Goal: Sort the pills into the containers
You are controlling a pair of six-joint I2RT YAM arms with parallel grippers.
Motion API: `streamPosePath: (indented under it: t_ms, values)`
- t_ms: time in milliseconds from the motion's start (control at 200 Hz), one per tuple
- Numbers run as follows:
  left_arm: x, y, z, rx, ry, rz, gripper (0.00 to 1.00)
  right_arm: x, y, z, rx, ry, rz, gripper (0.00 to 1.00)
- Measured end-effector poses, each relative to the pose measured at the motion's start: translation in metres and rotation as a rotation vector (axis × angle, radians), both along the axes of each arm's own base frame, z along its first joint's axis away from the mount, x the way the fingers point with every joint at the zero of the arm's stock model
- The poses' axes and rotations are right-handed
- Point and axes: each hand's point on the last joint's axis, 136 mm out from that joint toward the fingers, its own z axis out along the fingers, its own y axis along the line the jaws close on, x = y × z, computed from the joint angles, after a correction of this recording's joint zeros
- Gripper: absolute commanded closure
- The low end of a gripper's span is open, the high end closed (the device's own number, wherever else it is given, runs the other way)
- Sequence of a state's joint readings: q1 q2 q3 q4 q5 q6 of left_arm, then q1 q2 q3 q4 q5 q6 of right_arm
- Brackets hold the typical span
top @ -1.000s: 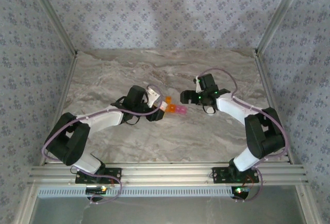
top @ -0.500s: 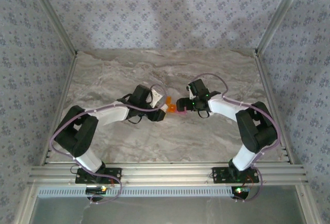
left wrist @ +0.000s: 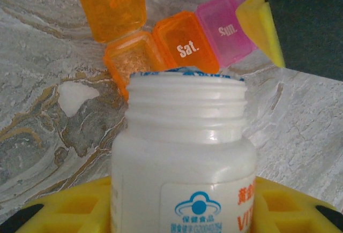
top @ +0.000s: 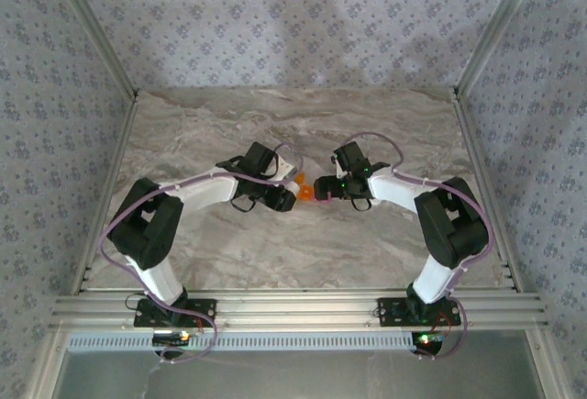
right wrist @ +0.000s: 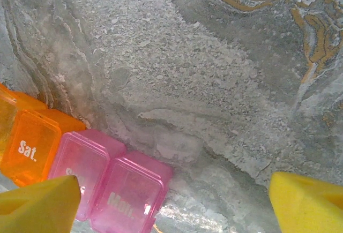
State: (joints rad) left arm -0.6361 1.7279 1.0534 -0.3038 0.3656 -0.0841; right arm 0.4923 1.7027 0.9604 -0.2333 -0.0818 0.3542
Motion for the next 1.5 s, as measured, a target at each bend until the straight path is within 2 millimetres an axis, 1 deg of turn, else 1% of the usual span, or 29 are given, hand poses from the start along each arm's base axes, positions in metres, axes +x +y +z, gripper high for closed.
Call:
streamPosePath:
  t_ms: [590,800,1029,1389,1499]
  values:
    - [-0.001,-0.001,-0.008,0.09,0.059,-0.028,1.0,0.002,-0.003,-0.005,0.006,0.014,-0.029,0.08]
    - [0.002,-0.001,-0.007,0.111,0.066,-0.028,1.0,0.004,-0.002,-0.005,0.01,0.007,-0.03,0.08]
    - [0.002,0.0,-0.014,0.145,0.096,-0.035,1.0,0.005,-0.001,-0.004,0.017,0.006,-0.034,0.08]
    - [0.006,-0.003,-0.009,0.191,0.102,-0.04,1.0,0.005,-0.001,-0.006,0.025,0.006,-0.044,0.08]
    - [0.009,-0.003,-0.011,0.206,0.104,-0.037,1.0,0.005,-0.001,-0.006,0.027,0.006,-0.046,0.08]
